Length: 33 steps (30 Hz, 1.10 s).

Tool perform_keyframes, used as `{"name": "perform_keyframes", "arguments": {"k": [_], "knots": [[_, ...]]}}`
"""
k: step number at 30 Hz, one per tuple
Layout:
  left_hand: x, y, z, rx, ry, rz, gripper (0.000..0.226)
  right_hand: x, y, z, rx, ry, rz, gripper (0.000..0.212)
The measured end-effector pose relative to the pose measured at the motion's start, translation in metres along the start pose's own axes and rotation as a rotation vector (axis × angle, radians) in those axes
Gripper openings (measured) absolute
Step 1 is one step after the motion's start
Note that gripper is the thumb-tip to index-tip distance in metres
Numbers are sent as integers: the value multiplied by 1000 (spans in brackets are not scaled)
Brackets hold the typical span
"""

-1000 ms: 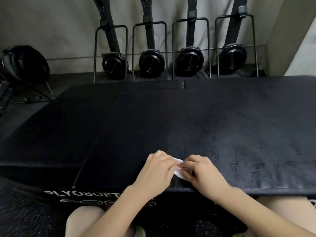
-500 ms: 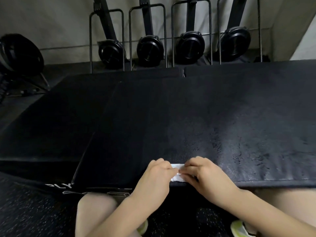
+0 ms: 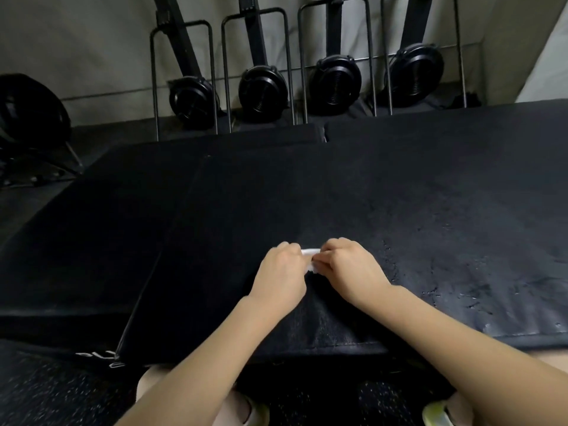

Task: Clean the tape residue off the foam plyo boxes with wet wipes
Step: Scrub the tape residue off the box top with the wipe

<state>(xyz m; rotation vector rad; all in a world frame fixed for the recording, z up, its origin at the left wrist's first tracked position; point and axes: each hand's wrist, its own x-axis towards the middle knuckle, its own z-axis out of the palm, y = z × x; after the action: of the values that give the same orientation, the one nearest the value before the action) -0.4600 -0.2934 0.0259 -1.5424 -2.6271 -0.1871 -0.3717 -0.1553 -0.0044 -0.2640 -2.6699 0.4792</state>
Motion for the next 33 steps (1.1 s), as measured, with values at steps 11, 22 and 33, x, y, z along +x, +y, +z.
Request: {"name": "perform_keyframes", "arguments": {"k": [11,22,33], "knots": [[8,-20,21,-100,114,60,34,3,17,13,-61,36,-76,13],[94,-44,14,-3,-2,37,41,81,44,22,-53,25,51,8],[39,-40,28,-135,119,138,36,39,36,6,-123,12,-105,18]]}}
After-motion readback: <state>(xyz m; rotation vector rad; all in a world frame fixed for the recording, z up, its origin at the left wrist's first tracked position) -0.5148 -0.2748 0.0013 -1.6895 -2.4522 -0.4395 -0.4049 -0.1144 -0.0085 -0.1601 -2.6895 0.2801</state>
